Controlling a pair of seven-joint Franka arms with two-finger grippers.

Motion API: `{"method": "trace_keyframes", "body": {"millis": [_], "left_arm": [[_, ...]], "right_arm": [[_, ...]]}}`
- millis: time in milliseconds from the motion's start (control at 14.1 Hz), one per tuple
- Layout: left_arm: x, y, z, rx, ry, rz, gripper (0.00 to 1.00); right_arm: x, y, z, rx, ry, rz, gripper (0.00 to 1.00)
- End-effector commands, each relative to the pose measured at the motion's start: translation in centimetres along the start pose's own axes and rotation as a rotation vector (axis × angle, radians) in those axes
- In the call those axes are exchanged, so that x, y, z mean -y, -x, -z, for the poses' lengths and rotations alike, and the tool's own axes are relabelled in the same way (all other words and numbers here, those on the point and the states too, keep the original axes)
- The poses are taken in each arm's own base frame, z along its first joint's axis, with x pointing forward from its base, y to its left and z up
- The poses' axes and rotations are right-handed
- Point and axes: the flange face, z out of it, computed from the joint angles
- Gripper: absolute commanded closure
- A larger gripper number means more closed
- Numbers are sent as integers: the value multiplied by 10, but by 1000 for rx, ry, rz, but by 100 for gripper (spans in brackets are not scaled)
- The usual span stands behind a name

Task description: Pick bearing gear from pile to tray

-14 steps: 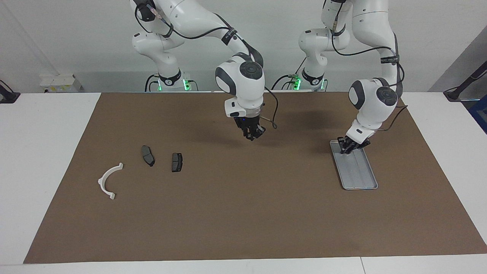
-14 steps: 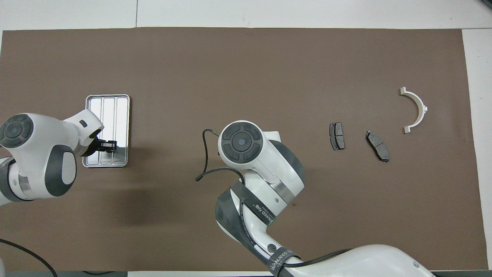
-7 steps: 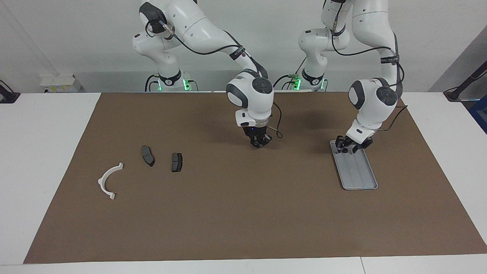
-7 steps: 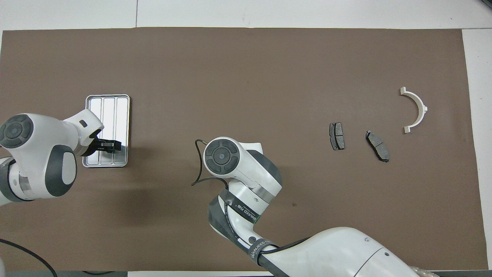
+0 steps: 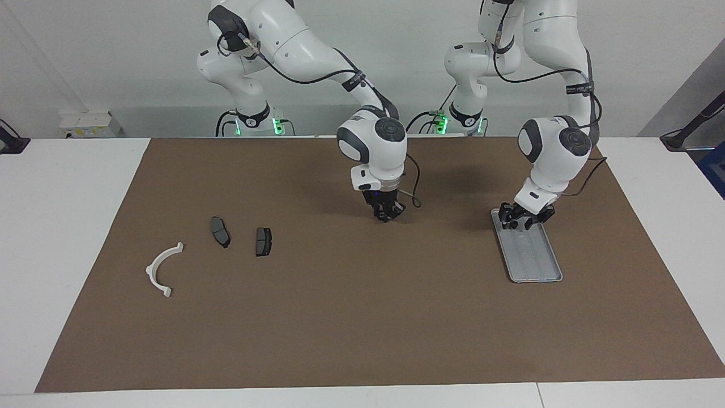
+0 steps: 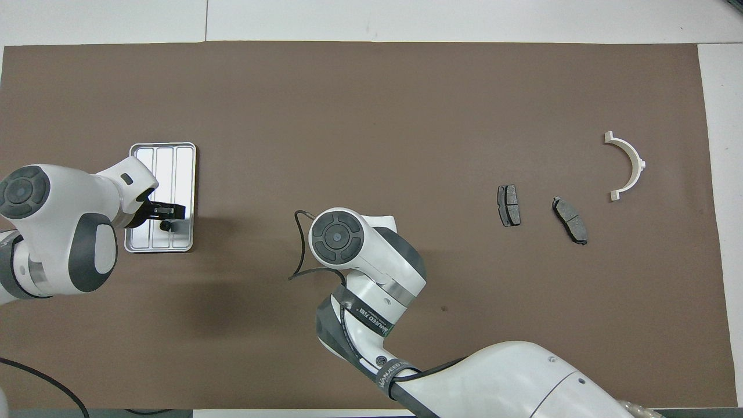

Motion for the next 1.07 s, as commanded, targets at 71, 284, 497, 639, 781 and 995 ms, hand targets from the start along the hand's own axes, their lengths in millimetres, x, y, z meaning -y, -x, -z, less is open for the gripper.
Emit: {"method": "trace_keyframes", "body": {"millis": [71,284,497,639,781,995], "left_arm": [[-17,-7,4,-27,10,47,30],[-20,-8,4,-33,10,67,29],[-39,-10,2,-47,13,90,25],[-43,-10,2,-48,14,87,25],[-69,-12,2,-59,20,110,25],[-145,-12,5,-72,40,151,25]], "right_arm": [[-5,-1,-10,-14,-15,-45,84],[-3,-9,-3,-18,-4,-63,0],[8,-55,31,-32,-26,-135,0],[5,-116,58,-34,-43,-188,0],[-4,-143,71,-43,-57,-127,0],[-26,-187,96,-47,-67,-61,0]]}}
